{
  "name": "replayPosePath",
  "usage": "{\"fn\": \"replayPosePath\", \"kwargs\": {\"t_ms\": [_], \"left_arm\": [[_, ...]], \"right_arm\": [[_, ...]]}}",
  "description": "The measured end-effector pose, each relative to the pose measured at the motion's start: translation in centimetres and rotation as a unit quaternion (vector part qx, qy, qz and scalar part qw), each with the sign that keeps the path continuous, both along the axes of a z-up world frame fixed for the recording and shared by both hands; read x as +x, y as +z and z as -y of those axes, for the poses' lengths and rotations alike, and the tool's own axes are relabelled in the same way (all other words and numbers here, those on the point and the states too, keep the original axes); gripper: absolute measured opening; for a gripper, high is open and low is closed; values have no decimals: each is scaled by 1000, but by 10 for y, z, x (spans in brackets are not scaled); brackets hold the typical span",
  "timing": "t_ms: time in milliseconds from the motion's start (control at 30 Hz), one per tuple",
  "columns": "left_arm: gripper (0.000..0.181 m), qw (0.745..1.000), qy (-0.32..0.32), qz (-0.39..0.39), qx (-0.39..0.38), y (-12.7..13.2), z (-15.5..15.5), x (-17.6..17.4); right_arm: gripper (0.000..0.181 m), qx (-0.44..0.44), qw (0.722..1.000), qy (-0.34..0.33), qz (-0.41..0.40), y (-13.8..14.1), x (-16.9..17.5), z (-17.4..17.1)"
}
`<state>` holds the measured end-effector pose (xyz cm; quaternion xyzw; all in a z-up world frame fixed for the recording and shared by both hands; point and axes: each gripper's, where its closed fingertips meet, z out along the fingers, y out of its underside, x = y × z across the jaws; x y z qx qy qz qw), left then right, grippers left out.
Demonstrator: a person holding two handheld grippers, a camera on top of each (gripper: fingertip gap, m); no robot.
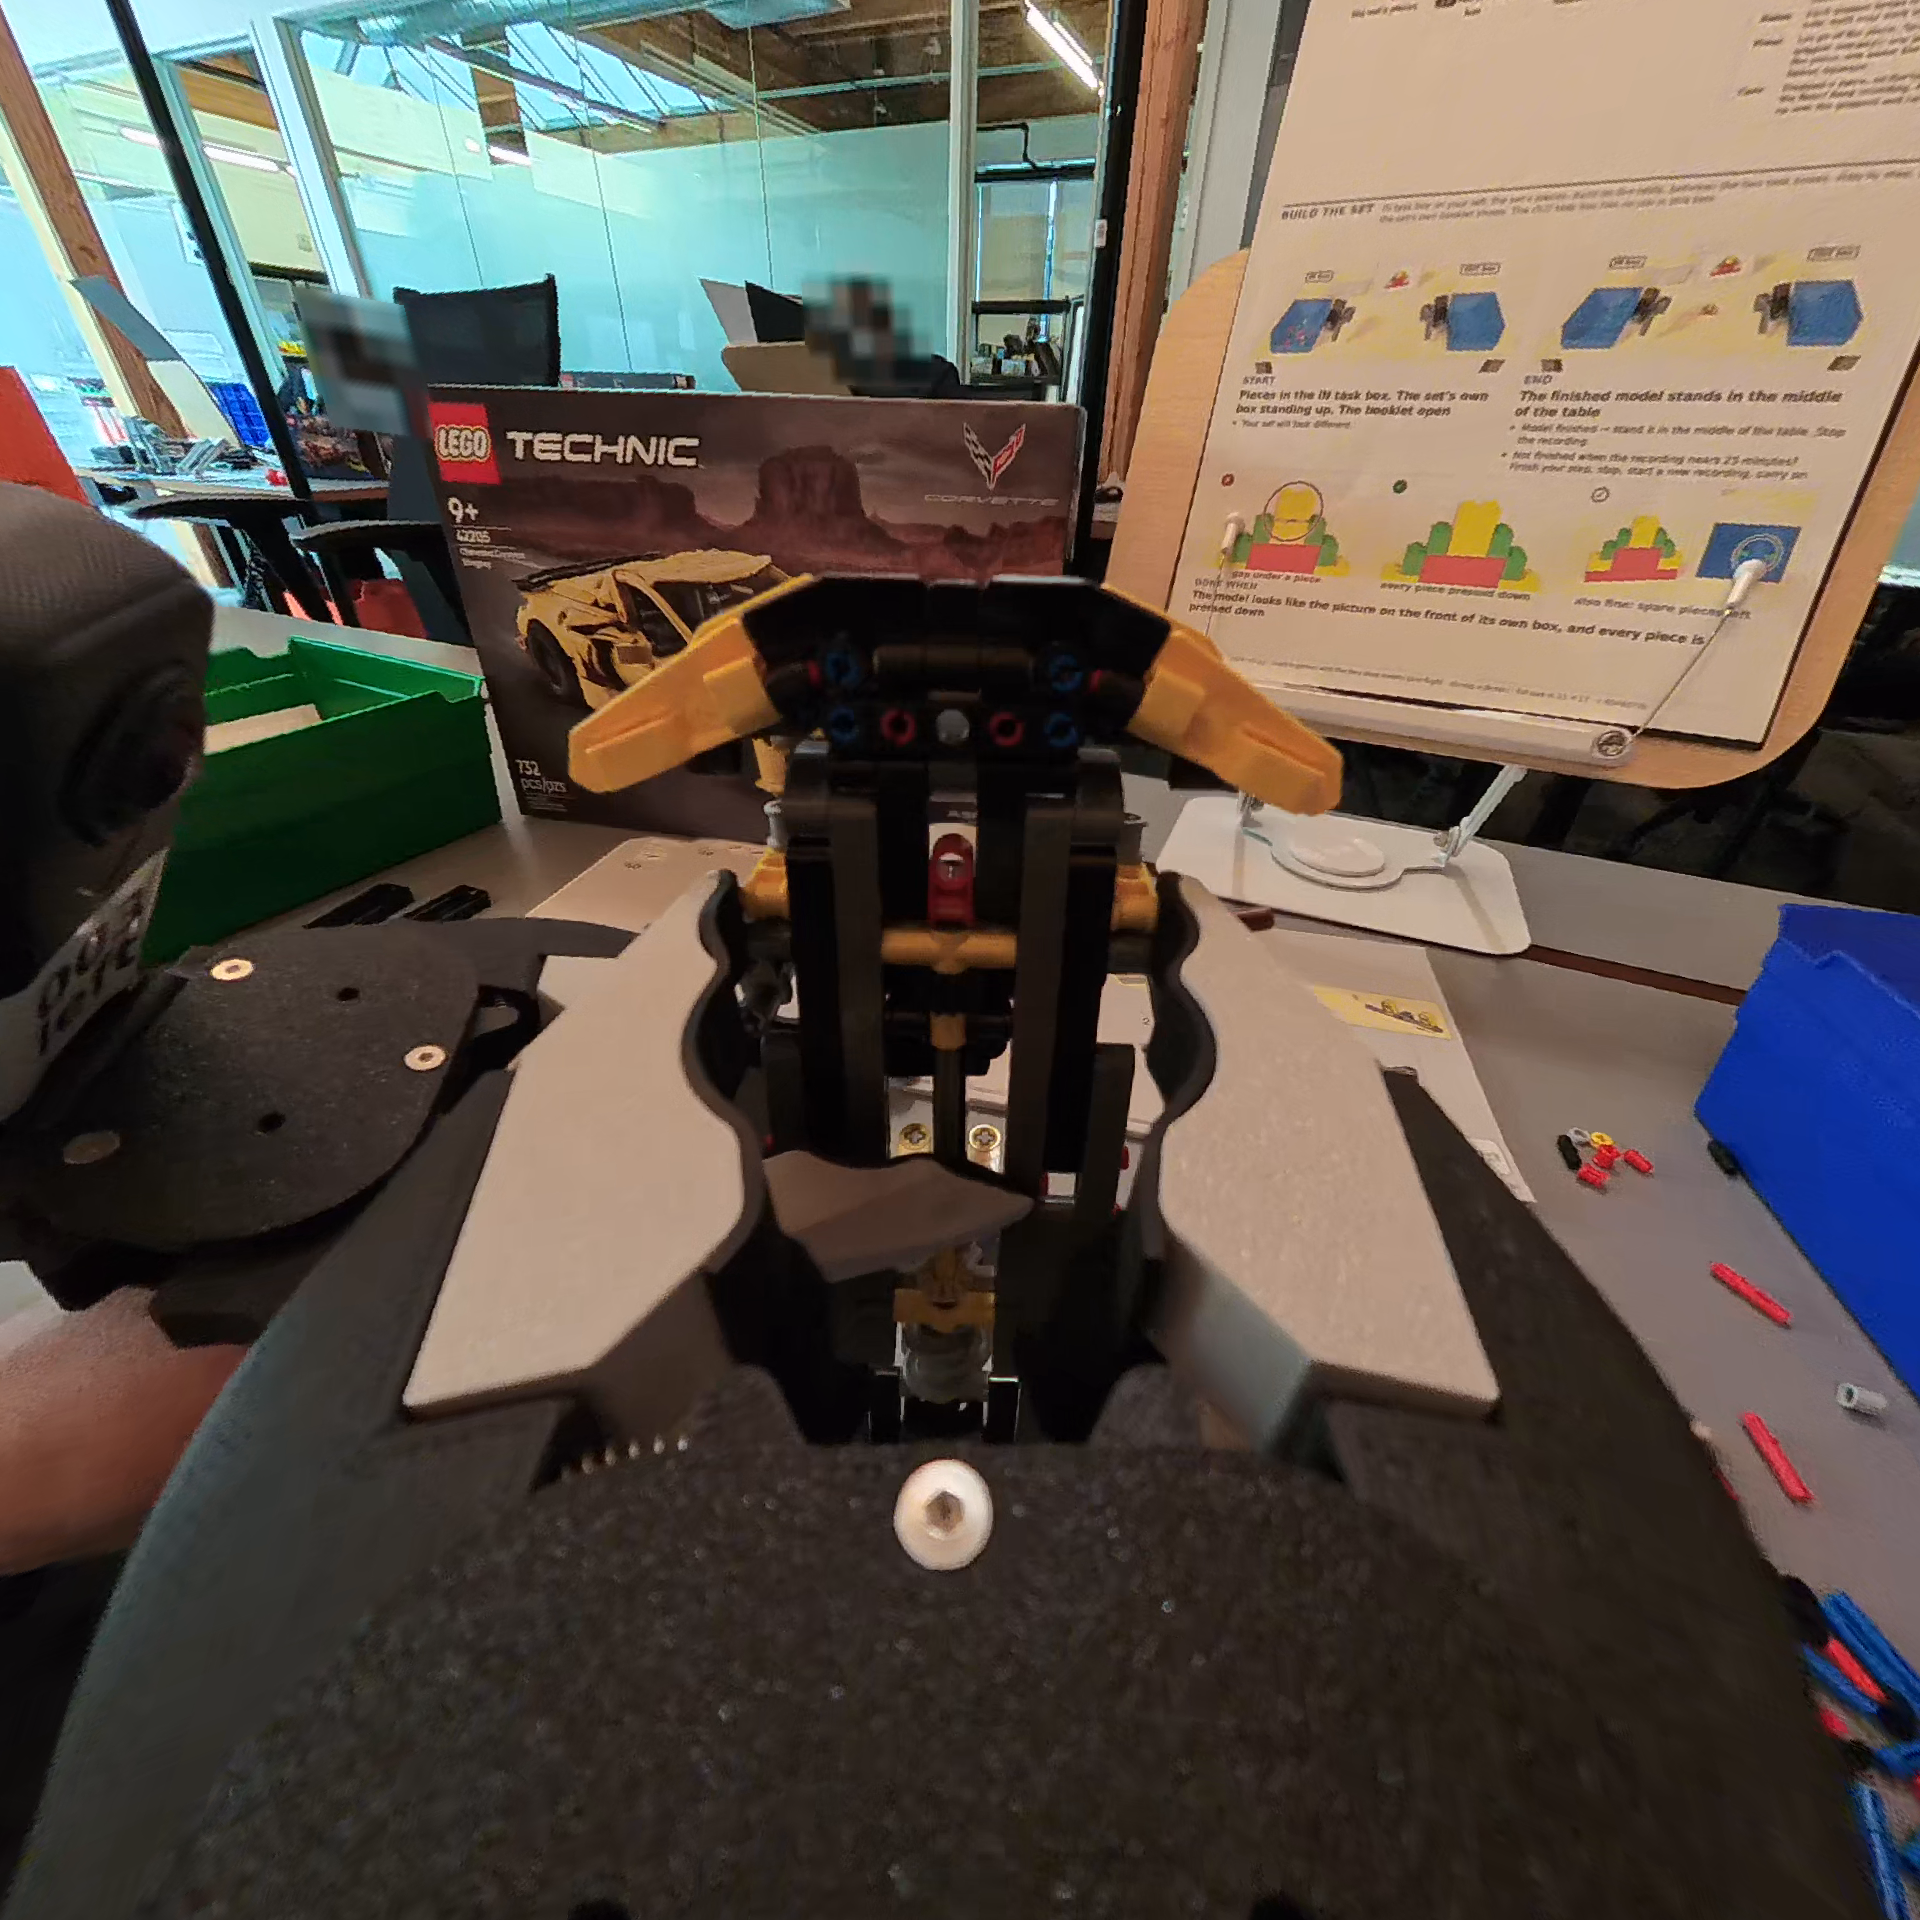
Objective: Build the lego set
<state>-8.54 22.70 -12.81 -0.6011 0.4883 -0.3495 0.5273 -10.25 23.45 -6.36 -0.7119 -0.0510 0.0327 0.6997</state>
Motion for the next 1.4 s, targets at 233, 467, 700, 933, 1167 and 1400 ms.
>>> {"fn": "replayPosePath", "kwargs": {"t_ms": [233, 467, 700, 933, 1167, 1400], "left_arm": [[36, 1000, -5, 2, -12, -1, -1, 1], [36, 1000, 0, 4, -26, -1, -4, -1], [36, 1000, 11, 3, -16, -1, -4, -1], [36, 1000, 26, 0, -9, -2, -2, -2], [36, 999, 38, 2, 6, 0, 1, -1], [36, 999, 42, -1, 21, 0, 3, 0]], "right_arm": [[76, -4, 1000, 6, -13, -1, 1, -2], [79, -39, 998, 21, -33, 1, 1, 14], [74, -38, 999, -27, 4, 4, 3, 17], [57, -48, 999, -11, 3, 0, -4, 11], [44, -38, 999, 5, -16, 7, -10, 17], [43, -30, 999, -2, 19, 8, -13, 19]]}}
